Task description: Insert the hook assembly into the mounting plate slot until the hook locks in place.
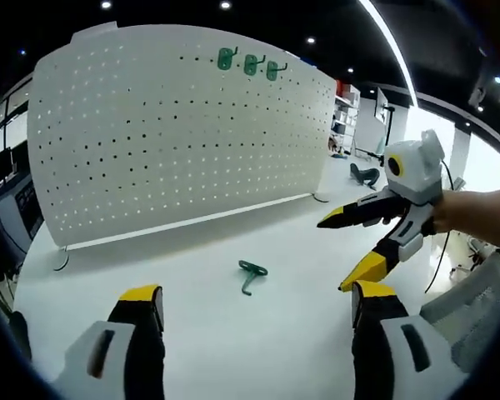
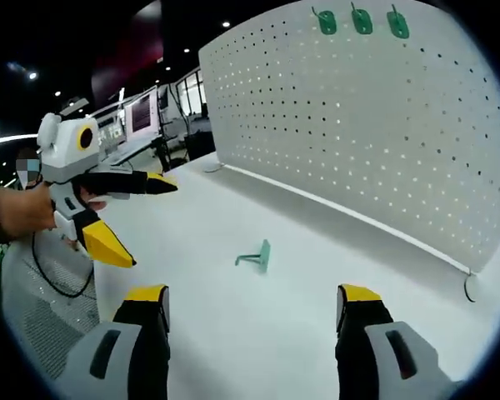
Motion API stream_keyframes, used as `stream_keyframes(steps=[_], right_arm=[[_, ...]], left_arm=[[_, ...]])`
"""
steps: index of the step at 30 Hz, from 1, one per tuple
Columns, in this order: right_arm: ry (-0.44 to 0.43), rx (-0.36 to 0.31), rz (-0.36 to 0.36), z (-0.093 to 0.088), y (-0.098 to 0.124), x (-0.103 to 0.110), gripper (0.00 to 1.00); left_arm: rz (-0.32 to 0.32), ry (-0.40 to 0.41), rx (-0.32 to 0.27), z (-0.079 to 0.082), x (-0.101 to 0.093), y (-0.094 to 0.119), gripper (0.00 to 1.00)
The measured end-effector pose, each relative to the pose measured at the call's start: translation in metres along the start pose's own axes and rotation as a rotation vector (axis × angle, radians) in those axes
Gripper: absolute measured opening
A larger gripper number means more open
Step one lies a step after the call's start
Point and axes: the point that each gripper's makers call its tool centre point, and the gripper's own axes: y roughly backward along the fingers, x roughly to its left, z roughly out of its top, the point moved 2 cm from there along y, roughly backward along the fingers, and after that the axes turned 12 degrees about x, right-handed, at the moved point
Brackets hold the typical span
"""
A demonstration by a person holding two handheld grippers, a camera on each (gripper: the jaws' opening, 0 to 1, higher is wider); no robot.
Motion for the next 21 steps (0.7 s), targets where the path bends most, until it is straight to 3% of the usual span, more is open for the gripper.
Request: stream_keyframes(steps=[21], right_arm=[[0.035, 0.02, -0.032, 0.01, -0.028, -0.001, 0.52]], left_arm=[[-0.013, 0.015, 0.004, -0.002, -0.001, -0.002, 0.93]])
